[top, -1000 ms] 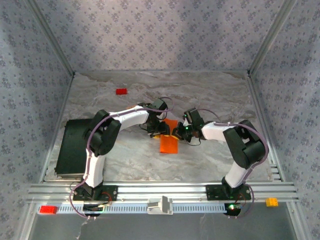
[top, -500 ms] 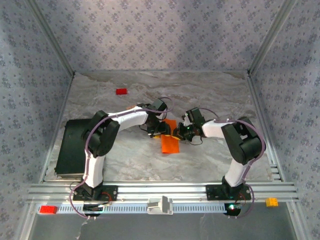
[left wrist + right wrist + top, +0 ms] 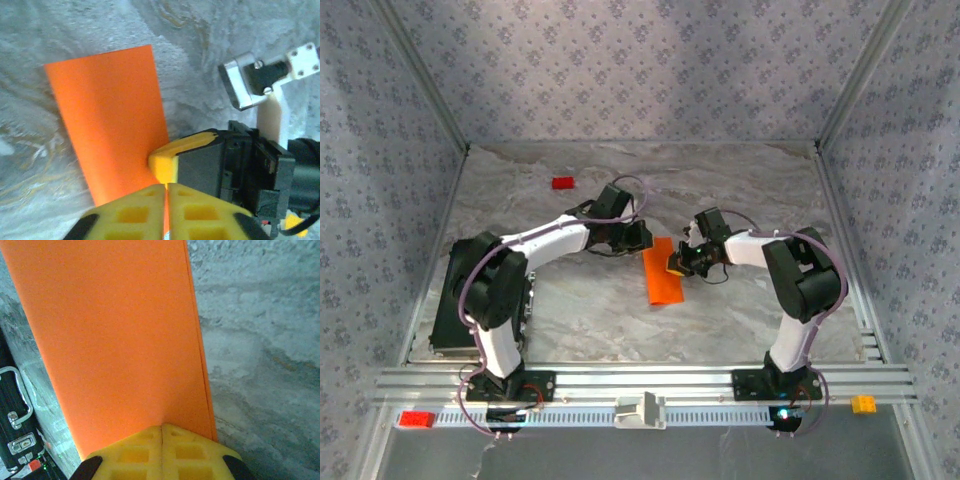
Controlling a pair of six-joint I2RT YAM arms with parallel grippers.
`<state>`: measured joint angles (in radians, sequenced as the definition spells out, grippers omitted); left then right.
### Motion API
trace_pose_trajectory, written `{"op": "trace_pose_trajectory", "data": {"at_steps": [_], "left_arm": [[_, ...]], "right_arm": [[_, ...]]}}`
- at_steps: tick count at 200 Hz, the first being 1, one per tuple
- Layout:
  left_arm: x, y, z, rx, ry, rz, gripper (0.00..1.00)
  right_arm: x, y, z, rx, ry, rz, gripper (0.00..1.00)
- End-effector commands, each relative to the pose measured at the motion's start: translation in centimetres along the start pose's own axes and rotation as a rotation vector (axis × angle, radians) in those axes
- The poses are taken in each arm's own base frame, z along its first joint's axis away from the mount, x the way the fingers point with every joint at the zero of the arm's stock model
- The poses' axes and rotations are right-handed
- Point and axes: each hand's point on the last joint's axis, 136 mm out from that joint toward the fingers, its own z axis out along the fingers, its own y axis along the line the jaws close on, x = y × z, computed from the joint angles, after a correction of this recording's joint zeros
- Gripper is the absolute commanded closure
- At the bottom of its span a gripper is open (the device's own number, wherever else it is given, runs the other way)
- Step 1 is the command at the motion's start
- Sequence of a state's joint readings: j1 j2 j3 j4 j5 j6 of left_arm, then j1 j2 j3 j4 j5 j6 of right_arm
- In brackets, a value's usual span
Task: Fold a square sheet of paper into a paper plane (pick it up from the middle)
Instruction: Hold the square sheet of paper at the center of the table, then first fold the square sheet of paper in half at the center of the table.
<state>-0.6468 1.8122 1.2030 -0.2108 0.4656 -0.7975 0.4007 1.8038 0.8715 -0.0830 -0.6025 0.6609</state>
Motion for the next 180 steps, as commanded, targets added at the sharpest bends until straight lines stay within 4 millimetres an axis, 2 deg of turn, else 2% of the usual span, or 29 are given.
{"op": "trace_pose_trajectory", "data": {"at_steps": [1, 53, 108, 161, 180], "left_arm": [[0.4, -2.1, 1.3, 0.178, 0.063, -0.002, 1.00], [1.0, -0.1, 3.3, 0.181, 0.106, -0.049, 1.00], [2.1, 2.6, 4.4, 0.128, 0.126, -0.083, 1.00], [4.0, 7.6, 5.4, 0.021, 0.144, -0.095, 1.00], [4.2, 8.5, 5.3, -0.011, 0.142, -0.082, 1.00]], "right_arm": [[2.3, -5.8, 0.6, 0.203, 0.062, 0.098, 1.00], [2.2, -6.2, 0.6, 0.212, 0.059, 0.103, 1.00], [2.3, -6.3, 0.7, 0.213, 0.060, 0.103, 1.00], [2.7, -6.6, 0.9, 0.221, 0.064, 0.102, 1.00], [2.8, -6.7, 0.9, 0.228, 0.065, 0.103, 1.00]]}}
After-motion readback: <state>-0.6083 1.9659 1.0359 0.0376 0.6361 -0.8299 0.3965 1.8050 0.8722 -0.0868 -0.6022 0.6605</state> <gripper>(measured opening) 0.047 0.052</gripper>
